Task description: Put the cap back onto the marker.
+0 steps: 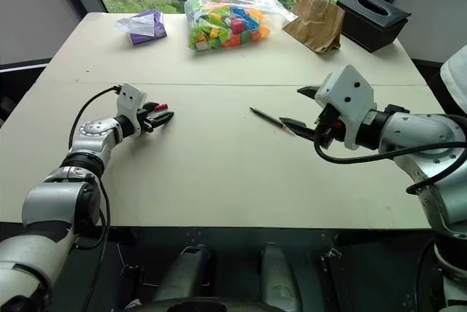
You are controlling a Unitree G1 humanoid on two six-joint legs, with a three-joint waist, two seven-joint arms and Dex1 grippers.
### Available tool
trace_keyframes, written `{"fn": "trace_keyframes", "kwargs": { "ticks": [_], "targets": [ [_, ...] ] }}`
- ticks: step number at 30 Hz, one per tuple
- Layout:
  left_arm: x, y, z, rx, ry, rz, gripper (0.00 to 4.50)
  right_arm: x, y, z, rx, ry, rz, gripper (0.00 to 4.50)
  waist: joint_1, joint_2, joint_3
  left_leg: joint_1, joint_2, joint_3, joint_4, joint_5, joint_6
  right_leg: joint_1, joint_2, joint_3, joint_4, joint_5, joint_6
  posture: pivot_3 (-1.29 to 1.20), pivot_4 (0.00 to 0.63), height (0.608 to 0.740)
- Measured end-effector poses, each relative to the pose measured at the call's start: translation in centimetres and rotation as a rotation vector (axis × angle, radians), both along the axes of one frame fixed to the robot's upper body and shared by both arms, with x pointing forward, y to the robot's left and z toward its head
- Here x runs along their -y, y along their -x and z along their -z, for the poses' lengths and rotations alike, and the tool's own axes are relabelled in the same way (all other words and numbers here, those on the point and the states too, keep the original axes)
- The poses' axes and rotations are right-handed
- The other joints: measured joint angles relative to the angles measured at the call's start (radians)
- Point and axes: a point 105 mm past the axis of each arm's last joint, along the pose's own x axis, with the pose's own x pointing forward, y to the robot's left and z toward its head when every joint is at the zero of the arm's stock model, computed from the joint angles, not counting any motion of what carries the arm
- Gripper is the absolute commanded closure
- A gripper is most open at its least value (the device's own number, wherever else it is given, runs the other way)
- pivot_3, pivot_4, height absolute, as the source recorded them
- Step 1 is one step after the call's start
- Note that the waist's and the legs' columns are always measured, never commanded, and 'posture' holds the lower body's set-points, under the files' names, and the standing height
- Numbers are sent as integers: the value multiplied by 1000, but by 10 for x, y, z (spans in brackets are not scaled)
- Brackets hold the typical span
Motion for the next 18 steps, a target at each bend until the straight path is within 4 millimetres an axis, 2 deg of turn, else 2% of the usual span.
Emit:
{"fn": "trace_keyframes", "kwargs": {
  "ticks": [7, 10, 12, 18],
  "targets": [
    [1, 0, 1, 2, 5, -4, 1319, 2, -1, -3, -11, 17, -8, 1161, 1, 0, 0, 0, 0, 0, 0, 0, 0, 0, 0, 0, 0, 0, 0, 0, 150, 740],
    [7, 0, 2, 7, 12, 11, 2180, 2, -1, -4, -11, 21, -11, 1161, 8, 0, 0, 0, 0, 0, 0, 0, 0, 0, 0, 0, 0, 0, 0, 0, 150, 740],
    [13, 0, 3, 10, 18, 27, 3083, 2, -1, -5, -9, 22, -16, 1161, 12, 0, 0, 0, 0, 0, 0, 0, 0, 0, 0, 0, 0, 0, 0, 0, 150, 740],
    [14, -1, 3, 12, 19, 20, 3083, 2, -1, -6, -9, 30, -21, 1161, 13, 0, 0, 1, 0, 0, 0, 0, 0, 1, 0, 0, 0, 0, 0, 0, 150, 740]
  ]
}}
